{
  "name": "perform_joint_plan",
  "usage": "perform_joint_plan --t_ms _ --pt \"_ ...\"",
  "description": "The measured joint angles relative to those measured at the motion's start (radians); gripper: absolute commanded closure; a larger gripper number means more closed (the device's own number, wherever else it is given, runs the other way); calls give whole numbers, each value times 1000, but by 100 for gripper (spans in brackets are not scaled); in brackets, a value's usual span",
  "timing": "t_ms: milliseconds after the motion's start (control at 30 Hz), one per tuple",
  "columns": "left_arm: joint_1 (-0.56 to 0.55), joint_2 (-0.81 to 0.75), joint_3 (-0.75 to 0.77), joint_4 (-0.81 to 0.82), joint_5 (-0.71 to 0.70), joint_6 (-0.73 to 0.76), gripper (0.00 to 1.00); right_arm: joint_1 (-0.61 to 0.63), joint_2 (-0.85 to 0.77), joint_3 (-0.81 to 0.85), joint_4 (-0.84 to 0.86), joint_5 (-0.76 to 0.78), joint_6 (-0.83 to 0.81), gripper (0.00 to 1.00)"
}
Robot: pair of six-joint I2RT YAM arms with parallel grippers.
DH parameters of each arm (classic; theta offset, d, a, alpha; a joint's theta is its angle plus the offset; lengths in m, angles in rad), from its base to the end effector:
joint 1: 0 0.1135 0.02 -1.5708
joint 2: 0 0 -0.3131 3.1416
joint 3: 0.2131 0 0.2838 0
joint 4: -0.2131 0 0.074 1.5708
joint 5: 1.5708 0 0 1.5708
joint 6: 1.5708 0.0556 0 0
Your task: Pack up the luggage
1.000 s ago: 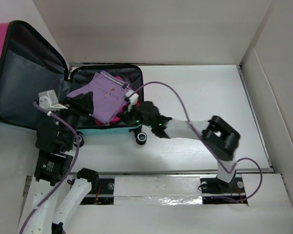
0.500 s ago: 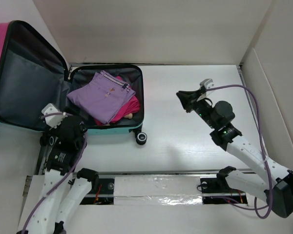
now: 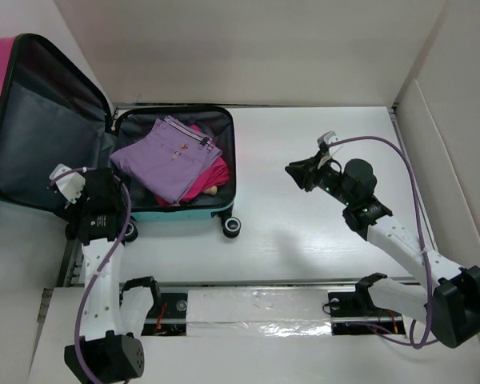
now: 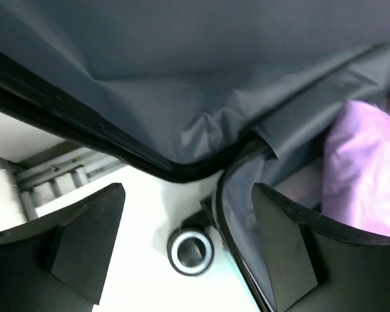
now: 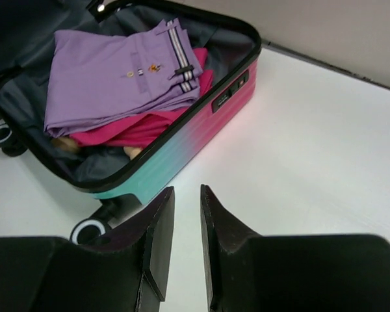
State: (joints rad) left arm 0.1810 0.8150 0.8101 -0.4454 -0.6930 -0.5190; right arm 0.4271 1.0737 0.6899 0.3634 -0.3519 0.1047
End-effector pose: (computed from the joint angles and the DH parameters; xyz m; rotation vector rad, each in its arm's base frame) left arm 0.1786 0.0688 0.3492 -1.0519 1.6313 0.4741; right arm 0.2438 0.1320 0.3379 -0.5350 1.5434 0.6904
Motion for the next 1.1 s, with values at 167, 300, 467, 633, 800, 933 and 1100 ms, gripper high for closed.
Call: perform_joint_plan --t_ms 167,300,467,633,800,933,1100 --pt "119 109 65 2 -19 2 24 30 9 8 -21 -24 -13 71" --pt "268 236 115 14 9 6 26 30 22 25 -25 -27 -22 71" --pt "281 271 140 6 34 11 41 10 50 36 -35 -66 -24 71" --pt "232 251 163 -17 -17 34 94 19 66 42 -44 -80 -33 71" --pt "64 149 151 24 -69 104 100 18 87 53 -50 -79 -34 71" --pt "-152 54 67 19 -150 166 100 12 98 53 -49 -79 -23 68" --pt "-440 29 -6 6 -157 200 100 11 145 54 -39 -78 3 63"
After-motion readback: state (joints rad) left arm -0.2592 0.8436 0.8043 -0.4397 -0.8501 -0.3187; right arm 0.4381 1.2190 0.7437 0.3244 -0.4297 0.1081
